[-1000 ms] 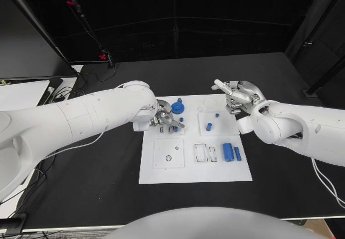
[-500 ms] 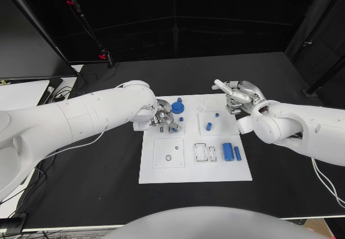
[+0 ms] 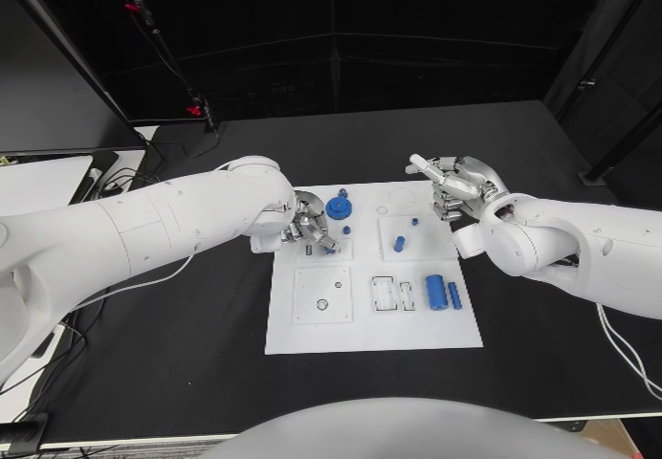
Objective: Assemble the parts on the task board
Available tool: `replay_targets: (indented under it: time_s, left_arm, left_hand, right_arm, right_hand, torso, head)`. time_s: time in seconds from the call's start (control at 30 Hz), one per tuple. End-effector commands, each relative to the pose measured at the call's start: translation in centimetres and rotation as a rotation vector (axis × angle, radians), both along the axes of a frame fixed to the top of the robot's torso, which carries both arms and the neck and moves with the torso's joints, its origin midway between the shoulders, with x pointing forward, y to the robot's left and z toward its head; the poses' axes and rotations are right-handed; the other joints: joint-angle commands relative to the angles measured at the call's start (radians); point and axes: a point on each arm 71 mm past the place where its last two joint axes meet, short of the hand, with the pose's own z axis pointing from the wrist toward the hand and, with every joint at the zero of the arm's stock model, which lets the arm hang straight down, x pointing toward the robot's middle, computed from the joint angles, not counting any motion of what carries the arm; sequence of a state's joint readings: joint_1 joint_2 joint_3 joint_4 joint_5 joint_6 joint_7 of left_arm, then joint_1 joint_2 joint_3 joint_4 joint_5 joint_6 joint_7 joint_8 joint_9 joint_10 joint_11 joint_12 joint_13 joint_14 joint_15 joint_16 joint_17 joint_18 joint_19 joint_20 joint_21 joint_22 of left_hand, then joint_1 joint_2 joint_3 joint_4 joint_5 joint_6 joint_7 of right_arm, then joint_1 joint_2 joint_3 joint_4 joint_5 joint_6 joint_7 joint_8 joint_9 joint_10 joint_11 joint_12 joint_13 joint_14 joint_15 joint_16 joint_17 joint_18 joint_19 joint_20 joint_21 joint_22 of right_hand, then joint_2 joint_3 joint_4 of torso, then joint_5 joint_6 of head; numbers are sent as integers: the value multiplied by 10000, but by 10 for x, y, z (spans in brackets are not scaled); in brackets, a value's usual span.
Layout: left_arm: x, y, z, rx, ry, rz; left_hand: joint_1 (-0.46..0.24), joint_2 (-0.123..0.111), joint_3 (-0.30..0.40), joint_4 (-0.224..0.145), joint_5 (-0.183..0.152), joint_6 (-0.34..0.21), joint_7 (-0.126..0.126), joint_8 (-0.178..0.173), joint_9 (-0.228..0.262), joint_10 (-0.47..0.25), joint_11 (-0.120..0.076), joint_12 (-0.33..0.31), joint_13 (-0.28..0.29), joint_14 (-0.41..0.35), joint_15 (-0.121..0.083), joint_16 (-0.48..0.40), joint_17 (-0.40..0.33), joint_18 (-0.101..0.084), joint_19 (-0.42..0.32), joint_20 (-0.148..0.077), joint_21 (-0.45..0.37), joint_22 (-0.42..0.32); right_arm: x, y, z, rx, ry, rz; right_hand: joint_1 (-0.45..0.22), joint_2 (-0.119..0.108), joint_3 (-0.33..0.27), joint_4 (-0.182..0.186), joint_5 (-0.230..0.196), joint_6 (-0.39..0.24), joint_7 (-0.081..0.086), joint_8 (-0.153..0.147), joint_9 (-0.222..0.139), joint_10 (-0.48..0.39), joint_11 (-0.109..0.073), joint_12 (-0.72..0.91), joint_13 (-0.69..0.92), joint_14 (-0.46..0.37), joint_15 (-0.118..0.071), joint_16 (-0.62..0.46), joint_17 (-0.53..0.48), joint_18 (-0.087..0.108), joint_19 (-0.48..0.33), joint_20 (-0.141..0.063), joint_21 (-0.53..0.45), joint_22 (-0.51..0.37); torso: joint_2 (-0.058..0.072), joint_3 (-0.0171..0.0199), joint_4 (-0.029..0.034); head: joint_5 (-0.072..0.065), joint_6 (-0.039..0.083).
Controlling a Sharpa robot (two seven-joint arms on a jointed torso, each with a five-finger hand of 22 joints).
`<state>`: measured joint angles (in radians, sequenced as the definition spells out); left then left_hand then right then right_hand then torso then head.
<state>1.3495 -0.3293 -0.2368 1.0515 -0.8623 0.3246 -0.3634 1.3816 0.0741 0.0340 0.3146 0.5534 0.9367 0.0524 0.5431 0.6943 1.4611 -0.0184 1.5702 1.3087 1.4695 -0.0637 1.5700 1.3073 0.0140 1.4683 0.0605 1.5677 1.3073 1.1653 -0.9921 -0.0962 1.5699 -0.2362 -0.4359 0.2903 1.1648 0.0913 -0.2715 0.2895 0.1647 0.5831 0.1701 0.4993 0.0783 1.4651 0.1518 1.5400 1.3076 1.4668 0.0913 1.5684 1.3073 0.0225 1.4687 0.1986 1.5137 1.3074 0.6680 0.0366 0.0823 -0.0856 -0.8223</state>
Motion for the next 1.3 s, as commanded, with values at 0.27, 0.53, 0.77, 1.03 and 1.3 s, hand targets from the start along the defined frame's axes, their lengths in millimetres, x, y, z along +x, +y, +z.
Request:
replay_targets:
  time_s: [0.27,0.53,0.77,1.03,1.3]
  left_arm:
    - [1,5,6,-831,-494,78]
    - [-1,17,10,-1076,-226,230]
    - [-4,29,9,-912,63,362]
    - [-3,31,8,-872,106,469]
    - [-2,27,4,-802,192,453]
  left_hand:
    - [563,738,1082,-222,2,304,-115,-299,310,1097,32,6,2621,1013,50,8,2635,-140,1024,8,31,2635]
    - [520,703,1173,-219,6,323,-113,-320,349,1097,34,6,2621,1013,49,8,2635,-140,1024,8,31,2635]
    - [493,672,1239,-222,17,335,-114,-337,378,1097,34,6,2621,1013,48,8,2635,-140,1024,8,31,2635]
    - [486,633,1307,-230,23,333,-115,-357,405,1097,33,6,2621,1013,47,8,2635,-140,1024,8,31,2635]
    - [480,580,1378,-232,27,344,-115,-370,442,1097,32,6,2621,1013,45,8,2635,-140,1024,8,31,2635]
  right_arm:
    - [-1,0,-3,-33,96,41]
    - [-1,-1,-4,-47,122,42]
    - [-1,-1,-4,-44,121,51]
    - [-1,0,-4,-29,8,37]
    - [-2,-1,-4,-21,-8,44]
  right_hand:
    - [45,100,-42,19,32,-78,612,40,-14,-83,71,-98,1638,1040,83,24,2635,-7,358,66,-60,2346]
    - [47,110,-42,19,35,-93,616,47,-18,-125,74,-113,1604,1040,86,24,2635,8,312,69,-102,2327]
    - [48,114,-43,19,41,-102,618,51,-20,-152,77,-122,1582,1040,88,24,2635,16,287,72,-124,2316]
    - [69,136,-48,14,97,-189,631,69,-40,-207,90,-138,1542,1040,100,24,2635,22,262,86,-141,2307]
    - [73,137,-48,13,105,-193,632,73,-41,-225,91,-145,1526,1040,101,24,2635,24,258,88,-144,2305]
  torso:
    - [-9,8,16]
    - [3,8,10]
    - [13,10,11]
    - [6,-10,-7]
    - [2,1,8]
  head:
    - [-22,62]
    - [-5,63]
    - [30,46]
    - [63,-4]
    - [42,-49]
